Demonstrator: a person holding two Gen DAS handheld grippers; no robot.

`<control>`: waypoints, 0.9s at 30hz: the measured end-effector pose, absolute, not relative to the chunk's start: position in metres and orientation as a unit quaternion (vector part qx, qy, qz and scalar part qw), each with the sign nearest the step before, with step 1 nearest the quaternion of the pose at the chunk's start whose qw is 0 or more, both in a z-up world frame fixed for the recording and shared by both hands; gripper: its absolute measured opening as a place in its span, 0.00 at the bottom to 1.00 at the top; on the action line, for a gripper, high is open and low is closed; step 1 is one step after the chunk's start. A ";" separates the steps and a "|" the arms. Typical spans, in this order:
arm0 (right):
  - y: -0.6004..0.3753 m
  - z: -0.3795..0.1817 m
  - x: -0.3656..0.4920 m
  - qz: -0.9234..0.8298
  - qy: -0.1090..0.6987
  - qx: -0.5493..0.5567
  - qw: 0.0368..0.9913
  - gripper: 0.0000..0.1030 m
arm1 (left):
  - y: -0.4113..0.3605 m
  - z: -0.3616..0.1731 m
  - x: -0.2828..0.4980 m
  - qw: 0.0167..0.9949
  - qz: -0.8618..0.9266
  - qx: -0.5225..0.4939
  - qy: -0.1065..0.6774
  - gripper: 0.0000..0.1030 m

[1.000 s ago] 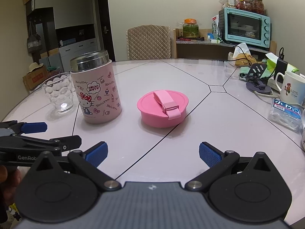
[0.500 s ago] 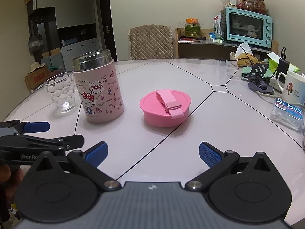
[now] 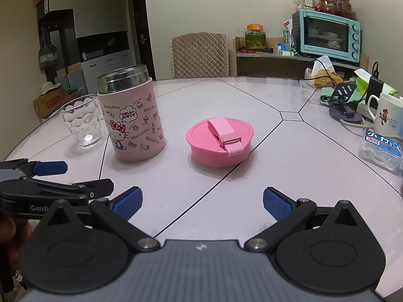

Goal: Unscrew bottle cap and pour

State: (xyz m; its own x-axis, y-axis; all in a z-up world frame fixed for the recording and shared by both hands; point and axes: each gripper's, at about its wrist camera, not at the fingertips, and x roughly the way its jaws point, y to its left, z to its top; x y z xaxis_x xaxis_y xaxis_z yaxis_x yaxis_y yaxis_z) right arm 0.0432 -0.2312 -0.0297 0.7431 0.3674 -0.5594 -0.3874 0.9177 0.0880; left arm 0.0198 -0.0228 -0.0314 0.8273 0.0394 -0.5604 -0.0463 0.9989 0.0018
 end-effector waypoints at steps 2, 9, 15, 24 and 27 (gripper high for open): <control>-0.231 -0.030 0.043 0.202 0.296 -0.017 0.933 1.00 | -0.023 -0.032 0.020 0.956 0.022 -0.006 0.293 1.00; -0.231 -0.030 0.044 0.202 0.295 -0.017 0.934 1.00 | -0.022 -0.033 0.020 0.955 0.022 -0.005 0.295 1.00; -0.231 -0.030 0.044 0.203 0.295 -0.016 0.934 1.00 | -0.022 -0.033 0.019 0.956 0.022 -0.005 0.294 1.00; -0.231 -0.030 0.043 0.202 0.293 -0.015 0.934 1.00 | -0.022 -0.032 0.017 0.959 0.017 -0.007 0.283 1.00; -0.231 -0.029 0.043 0.202 0.293 -0.015 0.934 1.00 | -0.022 -0.032 0.018 0.958 0.018 -0.005 0.285 1.00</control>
